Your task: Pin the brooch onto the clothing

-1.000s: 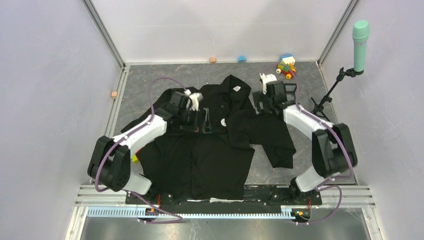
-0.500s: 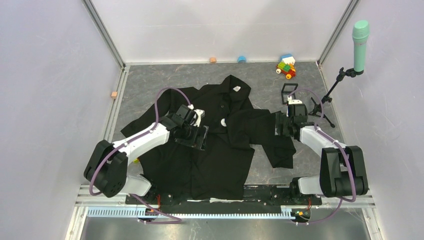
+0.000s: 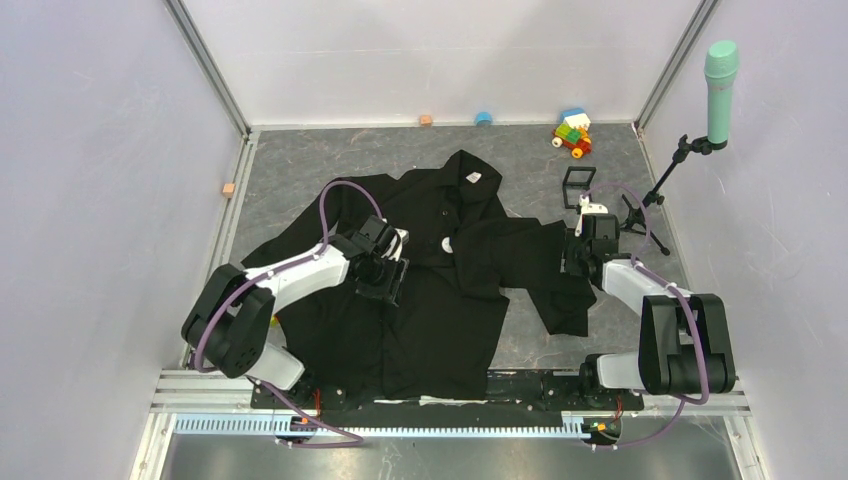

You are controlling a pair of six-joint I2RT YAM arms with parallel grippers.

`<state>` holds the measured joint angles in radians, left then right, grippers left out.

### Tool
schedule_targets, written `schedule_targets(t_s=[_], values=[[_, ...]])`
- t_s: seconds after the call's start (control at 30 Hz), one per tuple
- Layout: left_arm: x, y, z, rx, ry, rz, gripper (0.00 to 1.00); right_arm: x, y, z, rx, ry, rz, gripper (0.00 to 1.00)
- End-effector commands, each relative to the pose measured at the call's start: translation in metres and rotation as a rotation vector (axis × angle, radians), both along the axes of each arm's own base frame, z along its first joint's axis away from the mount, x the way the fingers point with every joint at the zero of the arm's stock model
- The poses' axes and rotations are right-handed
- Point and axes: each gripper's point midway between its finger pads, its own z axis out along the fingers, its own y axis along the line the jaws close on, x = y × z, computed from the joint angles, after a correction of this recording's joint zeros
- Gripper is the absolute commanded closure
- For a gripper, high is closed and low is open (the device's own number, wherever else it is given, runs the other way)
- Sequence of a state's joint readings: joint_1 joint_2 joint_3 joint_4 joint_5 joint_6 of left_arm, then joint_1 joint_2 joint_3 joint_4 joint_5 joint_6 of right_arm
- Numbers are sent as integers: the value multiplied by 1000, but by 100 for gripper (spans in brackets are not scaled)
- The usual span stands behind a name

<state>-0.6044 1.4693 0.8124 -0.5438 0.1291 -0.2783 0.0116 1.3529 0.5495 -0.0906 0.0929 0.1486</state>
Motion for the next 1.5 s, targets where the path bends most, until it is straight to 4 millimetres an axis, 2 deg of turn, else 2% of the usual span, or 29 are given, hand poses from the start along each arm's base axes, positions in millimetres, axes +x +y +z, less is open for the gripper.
schedule_targets(t_s=[0.0,0.1,0.17,0.23,0.37,0.5,0.63,0.9,0.93,1.0,1.13,1.23,1.3,1.4,1.47], values=[[13,0,-8,39,-16,54,53,-16,-13,-15,-11,45,-47,63],[11,10,-19,118,26,81,79,-18,-24,-12,-36,35,-93,83],[6,16,-24,149,47,90,89,-21,-35,-8,-66,32,-136,97],[1,19,-25,158,65,97,94,-26,-49,-3,-107,32,-194,100],[-14,25,-22,164,110,101,98,-34,-73,8,-209,27,-283,100],[-30,31,-19,161,146,116,98,-36,-89,19,-278,22,-327,100],[-39,29,-13,134,173,138,98,-33,-97,26,-314,20,-349,100],[-40,21,-3,103,204,141,98,-27,-104,32,-339,38,-367,100],[-41,18,0,89,211,131,98,-25,-103,34,-335,37,-364,97],[-42,8,6,43,227,94,98,-20,-100,40,-317,24,-346,81],[-48,-16,28,-85,264,-7,98,-4,-85,59,-251,-63,-254,43],[-50,-24,48,-140,261,-44,90,9,-66,79,-184,-178,-169,26],[-44,-29,63,-173,222,-47,77,16,-54,92,-147,-249,-125,19],[-26,-38,88,-215,142,-40,62,27,-30,104,-82,-321,-49,16],[-9,-43,100,-234,104,-36,39,36,-11,110,-46,-351,-4,16]])
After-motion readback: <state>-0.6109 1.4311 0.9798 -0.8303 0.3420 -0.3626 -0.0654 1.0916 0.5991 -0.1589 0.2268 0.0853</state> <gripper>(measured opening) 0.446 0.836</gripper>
